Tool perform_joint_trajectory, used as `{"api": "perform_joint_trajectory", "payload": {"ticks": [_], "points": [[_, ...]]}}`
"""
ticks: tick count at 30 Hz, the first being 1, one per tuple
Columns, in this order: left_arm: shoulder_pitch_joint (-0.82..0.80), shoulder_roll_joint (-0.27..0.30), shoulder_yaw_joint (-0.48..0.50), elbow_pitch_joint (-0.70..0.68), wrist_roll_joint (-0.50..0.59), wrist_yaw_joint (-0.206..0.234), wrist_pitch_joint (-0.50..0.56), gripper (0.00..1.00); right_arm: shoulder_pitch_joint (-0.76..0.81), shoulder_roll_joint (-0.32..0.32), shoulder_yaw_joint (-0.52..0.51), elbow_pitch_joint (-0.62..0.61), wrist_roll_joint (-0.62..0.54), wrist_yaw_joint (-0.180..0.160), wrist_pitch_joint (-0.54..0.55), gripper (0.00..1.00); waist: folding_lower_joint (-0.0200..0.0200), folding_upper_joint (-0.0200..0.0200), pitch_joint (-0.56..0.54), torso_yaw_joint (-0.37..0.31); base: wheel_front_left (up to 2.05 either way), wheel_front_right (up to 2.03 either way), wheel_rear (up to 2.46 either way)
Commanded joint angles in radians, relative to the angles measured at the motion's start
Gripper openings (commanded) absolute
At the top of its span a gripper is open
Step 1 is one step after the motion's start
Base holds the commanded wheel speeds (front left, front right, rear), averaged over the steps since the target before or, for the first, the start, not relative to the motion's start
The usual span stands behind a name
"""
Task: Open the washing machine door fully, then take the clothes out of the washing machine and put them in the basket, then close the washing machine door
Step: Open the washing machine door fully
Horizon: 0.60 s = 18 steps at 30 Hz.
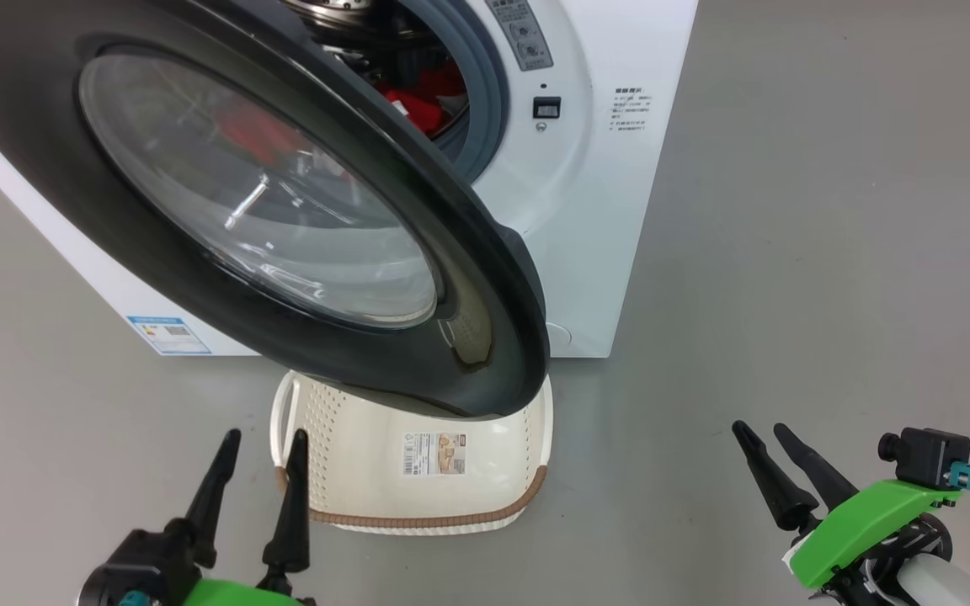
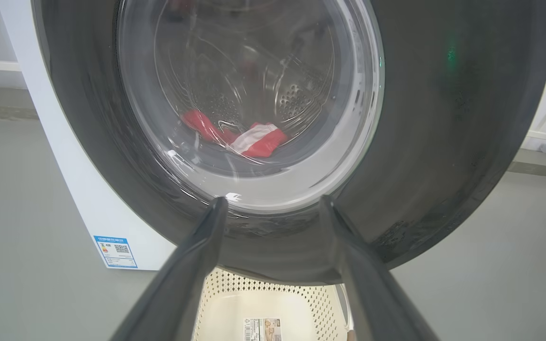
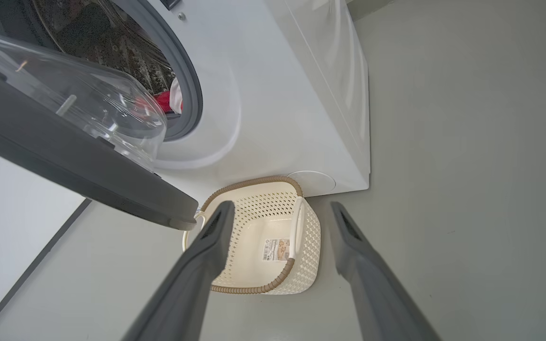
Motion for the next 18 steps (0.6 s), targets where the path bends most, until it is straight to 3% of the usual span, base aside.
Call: {"api": "perform_joint_trajectory", "payload": {"ticks": [1,3,7,14,18], "points": [[0.005,0.013,0.036,-0.021,0.01,-0.006,-0.008,1.0,0.022,-0.018,0.013,-0.014,-0.013,0.008,-0.013,1.0,0.0,0.0,0.0,-0.001,0.0,0.0,0.0],[0.006,0.013,0.04,-0.023,0.012,-0.005,-0.008,1.0,0.022,-0.017,0.007,-0.008,-0.055,0.008,-0.021,1.0,0.0,0.0,0.001,-0.004,0.0,0.0,0.0],[0.005,0.013,0.047,-0.025,0.015,-0.004,-0.008,1.0,0.046,0.015,-0.128,-0.045,-0.214,0.008,-0.023,1.0,0.0,0.0,0.005,-0.011,0.0,0.0,0.0],[0.004,0.013,0.051,-0.03,0.029,-0.004,-0.008,1.0,0.158,0.113,-0.357,-0.166,-0.5,0.008,-0.023,1.0,0.0,0.0,0.005,-0.013,0.0,0.0,0.0],[0.004,0.013,0.056,-0.035,0.033,-0.004,-0.008,1.0,0.223,0.178,-0.466,-0.246,-0.599,0.008,-0.024,1.0,0.0,0.0,0.002,-0.01,0.0,0.0,0.0]]}}
